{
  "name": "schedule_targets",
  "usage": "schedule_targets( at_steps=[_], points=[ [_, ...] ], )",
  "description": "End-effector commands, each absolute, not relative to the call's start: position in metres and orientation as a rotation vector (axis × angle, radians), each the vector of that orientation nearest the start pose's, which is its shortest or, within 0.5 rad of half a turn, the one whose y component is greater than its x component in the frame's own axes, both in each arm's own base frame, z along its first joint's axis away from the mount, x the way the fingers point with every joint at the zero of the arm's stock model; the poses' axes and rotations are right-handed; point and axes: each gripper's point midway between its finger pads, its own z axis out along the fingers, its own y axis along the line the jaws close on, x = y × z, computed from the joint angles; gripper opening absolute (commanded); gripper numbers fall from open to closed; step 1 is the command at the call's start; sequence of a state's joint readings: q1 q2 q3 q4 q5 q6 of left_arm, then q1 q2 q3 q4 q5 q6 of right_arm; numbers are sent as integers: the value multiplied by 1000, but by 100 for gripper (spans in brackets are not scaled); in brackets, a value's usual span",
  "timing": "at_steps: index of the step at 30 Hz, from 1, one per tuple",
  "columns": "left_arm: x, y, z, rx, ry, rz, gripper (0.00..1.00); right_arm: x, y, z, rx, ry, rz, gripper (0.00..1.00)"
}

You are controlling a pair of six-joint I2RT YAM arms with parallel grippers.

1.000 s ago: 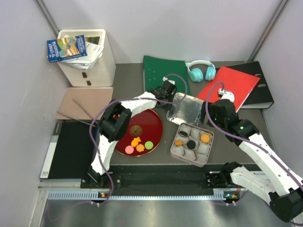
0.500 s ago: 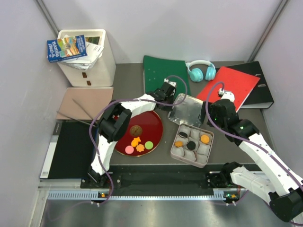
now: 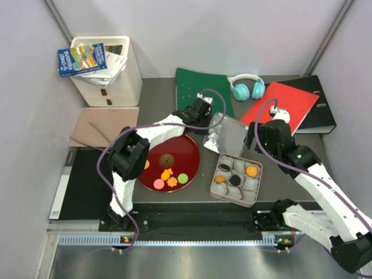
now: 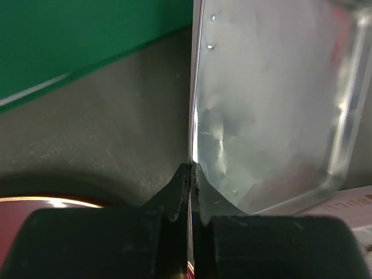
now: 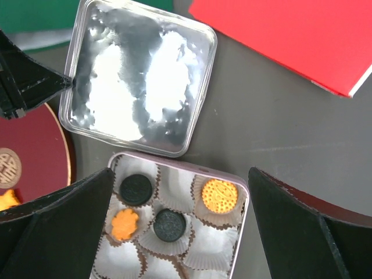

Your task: Pack the cookies

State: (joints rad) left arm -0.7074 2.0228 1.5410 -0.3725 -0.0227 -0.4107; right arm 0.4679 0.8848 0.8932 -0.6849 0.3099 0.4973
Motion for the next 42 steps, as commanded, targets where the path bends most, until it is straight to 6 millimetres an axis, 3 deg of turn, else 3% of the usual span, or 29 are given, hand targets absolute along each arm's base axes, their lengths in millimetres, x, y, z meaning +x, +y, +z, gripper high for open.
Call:
schedule_targets(
  at_steps=[1,7,11,14,16,17,18,20,21,22,24,32,39,42],
  points=[
    [408,-357,179,329,2226,-554,0,267,89,240,223,2092,219,99],
    [422,-362,237,294,2097,-586,0,270,92,263,290,2027,287,99],
    [430,-354,277,232,2032,-621,0,274,91,272,323,2010,334,99],
    [429,-344,296,170,2019,-705,0,276,88,282,349,1978,368,99],
    [426,-339,309,125,2016,-805,0,280,87,292,371,1937,398,99],
    [423,-337,305,113,2030,-847,0,282,90,295,383,1930,432,99],
    [418,-343,314,93,2011,-968,0,288,88,299,402,1906,450,99],
    [413,-331,313,46,2016,-1073,0,293,94,299,429,1903,519,99],
    [405,-333,333,42,1965,-1190,0,300,92,307,446,1864,548,99],
    [405,-324,321,11,1986,-1213,0,303,94,305,453,1862,574,99],
    [398,-318,332,3,1959,-1280,0,311,102,318,448,1807,665,99],
    [378,-303,330,43,1965,-1290,0,328,144,356,288,1685,1001,99],
    [368,-303,327,51,1967,-1318,0,347,159,355,232,1700,1061,99],
    [367,-303,325,51,1970,-1324,0,353,163,355,206,1701,1075,88]
  ],
)
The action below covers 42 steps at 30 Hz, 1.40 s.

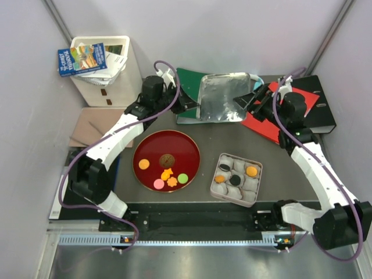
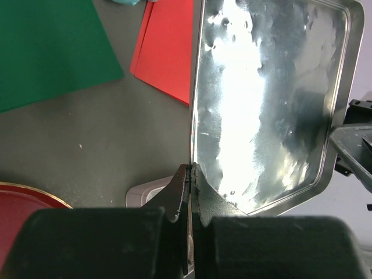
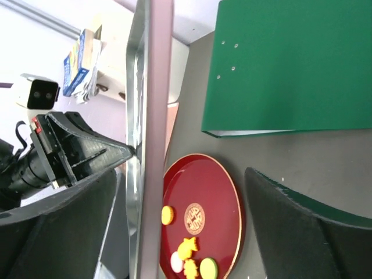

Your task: Pack the cookies

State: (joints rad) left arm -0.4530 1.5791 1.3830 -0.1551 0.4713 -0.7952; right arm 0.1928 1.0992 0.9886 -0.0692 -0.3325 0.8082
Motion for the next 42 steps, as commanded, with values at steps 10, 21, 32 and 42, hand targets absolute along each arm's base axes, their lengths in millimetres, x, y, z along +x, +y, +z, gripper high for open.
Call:
schedule_targets(
  at_steps=[10,21,32,42],
  points=[
    [369,-299,311,35,2000,-1292,1,363,167,356,171,1703,1072,0],
    [412,-216,266,-388,2135,-976,90,355,180,359,-87,1768,798,0],
    [405,-205,279,-553,2129,-987,99,352,148,366,-333,1508,-419,0],
    [374,-242,337,-396,1974,-1428,99,327,164,311,-630,1284,-584,0]
  ],
)
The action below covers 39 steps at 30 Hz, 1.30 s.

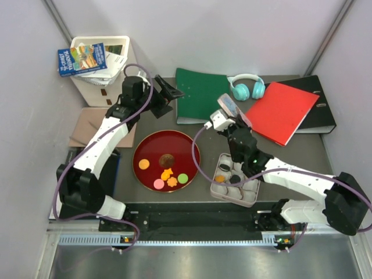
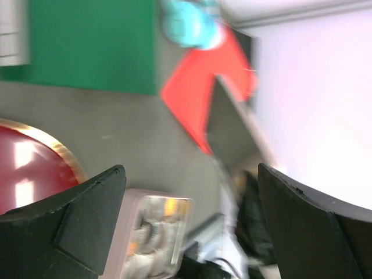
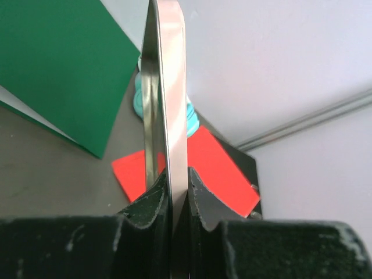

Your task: Pack the cookies

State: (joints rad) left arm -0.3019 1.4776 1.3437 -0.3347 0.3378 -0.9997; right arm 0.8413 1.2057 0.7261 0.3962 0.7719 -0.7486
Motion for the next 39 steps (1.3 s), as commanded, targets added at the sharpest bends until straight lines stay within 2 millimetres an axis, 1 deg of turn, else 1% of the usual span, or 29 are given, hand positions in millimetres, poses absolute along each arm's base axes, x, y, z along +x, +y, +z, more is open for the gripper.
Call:
schedule_targets(
  at_steps=[1,2,3,5,6,7,8,9,10,11,12,15,16,21,27,31,32,34,35,38,39],
  points=[
    [371,-247,339,-383,1963,-1480,99,324,170,309,-692,1244,-595,0],
    [371,-251,341,-387,1941,-1536,99,319,179,313,-709,1198,-578,0],
    [365,-257,344,-330,1922,-1594,99,316,183,305,-760,1183,-586,0],
    [365,-262,341,-311,1926,-1623,99,310,194,303,-823,1144,-584,0],
    [363,-266,344,-274,1933,-1636,99,305,203,299,-864,1130,-576,0],
    [362,-270,341,-237,1954,-1624,99,303,208,296,-902,1111,-590,0],
    [367,-275,330,-229,2002,-1620,99,300,212,293,-921,1104,-592,0],
    [364,-284,339,-161,2018,-1648,99,293,221,289,-953,1088,-580,0],
    [363,-288,333,-131,2055,-1643,99,291,224,288,-973,1076,-590,0],
    [366,-294,319,-139,2113,-1646,99,288,230,286,-991,1064,-588,0],
    [366,-297,322,-119,2110,-1653,99,282,237,285,-1011,1048,-578,0],
    [368,-300,315,-101,2110,-1640,99,276,247,281,-1052,1026,-588,0],
    [366,-301,314,-89,2114,-1646,99,271,253,281,-1072,1008,-591,0],
    [363,-301,293,-102,2170,-1644,99,263,263,281,-1108,982,-601,0],
    [355,-300,275,-112,2210,-1636,91,261,260,283,-1105,977,-633,0],
    [349,-300,265,-118,2238,-1640,80,261,261,285,-1095,972,-632,0],
    [347,-302,261,-116,2248,-1644,69,261,262,286,-1094,969,-627,0],
    [347,-303,261,-110,2242,-1646,57,261,262,285,-1092,971,-622,0],
    [345,-305,260,-105,2245,-1650,46,261,262,285,-1092,971,-620,0],
    [346,-307,267,-82,2215,-1665,32,261,260,286,-1080,976,-620,0],
    [346,-307,267,-78,2211,-1669,22,261,260,287,-1079,978,-621,0]
  ],
)
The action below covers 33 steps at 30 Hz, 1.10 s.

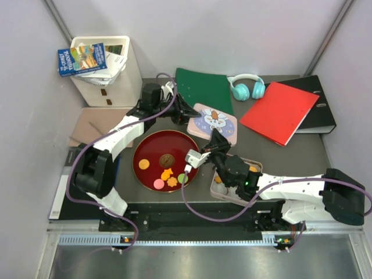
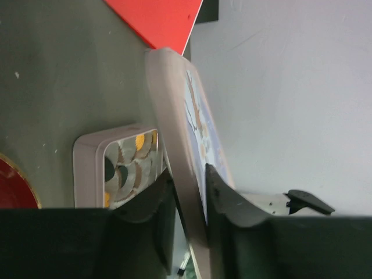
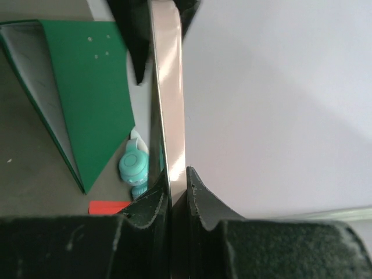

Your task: Pack the cookies

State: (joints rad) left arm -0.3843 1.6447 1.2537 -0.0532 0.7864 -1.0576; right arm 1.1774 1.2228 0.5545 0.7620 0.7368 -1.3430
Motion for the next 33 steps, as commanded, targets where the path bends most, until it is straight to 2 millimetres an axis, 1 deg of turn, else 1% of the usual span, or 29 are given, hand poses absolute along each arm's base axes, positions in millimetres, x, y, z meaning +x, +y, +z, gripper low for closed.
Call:
schedule_targets(
  at_steps=[1,3,6,7,8,10,11,13,14,15,16,17,18,19,20,21,22,23,24,25,26,27,28,29,30,32,33],
  points=[
    [345,-308,269,-77,2207,-1675,18,261,259,287,-1076,979,-620,0],
    [346,-308,270,-70,2198,-1681,9,261,258,289,-1069,981,-620,0],
    [344,-309,275,-67,2177,-1701,5,261,254,292,-1050,998,-614,1],
    [345,-309,277,-63,2165,-1703,4,261,254,293,-1045,1006,-611,8],
    [344,-309,279,-57,2155,-1709,4,261,254,295,-1036,1014,-606,23],
    [345,-309,285,-50,2125,-1718,2,261,251,297,-1008,1038,-590,43],
    [346,-309,287,-48,2118,-1724,1,261,251,299,-996,1048,-581,59],
    [350,-310,293,-56,2089,-1730,0,260,245,300,-961,1088,-567,75],
    [351,-310,297,-54,2074,-1736,0,256,246,301,-960,1093,-550,86],
    [354,-311,302,-59,2052,-1747,0,253,245,296,-959,1117,-535,91],
    [357,-312,304,-64,2042,-1752,0,249,243,299,-950,1126,-511,96],
    [360,-313,310,-64,2023,-1760,0,245,243,301,-947,1135,-489,99],
    [363,-313,315,-84,2010,-1772,0,237,246,293,-964,1163,-450,99],
    [368,-314,320,-78,1979,-1779,0,233,245,296,-947,1179,-423,99],
    [372,-314,327,-78,1954,-1787,0,229,241,309,-896,1193,-380,99],
    [376,-314,334,-90,1930,-1798,0,224,239,311,-835,1241,-315,99],
    [385,-313,343,-89,1888,-1792,0,221,236,305,-861,1274,-308,99],
    [390,-312,348,-95,1873,-1792,0,217,230,317,-812,1295,-258,99],
    [395,-310,353,-109,1855,-1797,0,213,228,317,-747,1340,-184,99],
    [405,-306,358,-126,1828,-1791,0,211,224,307,-775,1378,-183,99],
    [410,-304,365,-119,1792,-1791,0,208,217,313,-729,1400,-142,99],
    [414,-302,368,-139,1782,-1796,0,206,215,311,-675,1437,-84,99],
    [422,-300,372,-147,1762,-1795,0,204,211,308,-665,1454,-71,99],
    [425,-300,375,-148,1749,-1799,0,203,206,301,-688,1478,-80,99],
    [428,-300,377,-153,1746,-1804,0,201,200,300,-647,1501,-45,99],
    [434,-300,381,-151,1733,-1804,0,199,190,296,-620,1537,-55,99],
    [436,-300,383,-152,1726,-1799,0,198,184,302,-552,1549,-7,99]
  ],
)
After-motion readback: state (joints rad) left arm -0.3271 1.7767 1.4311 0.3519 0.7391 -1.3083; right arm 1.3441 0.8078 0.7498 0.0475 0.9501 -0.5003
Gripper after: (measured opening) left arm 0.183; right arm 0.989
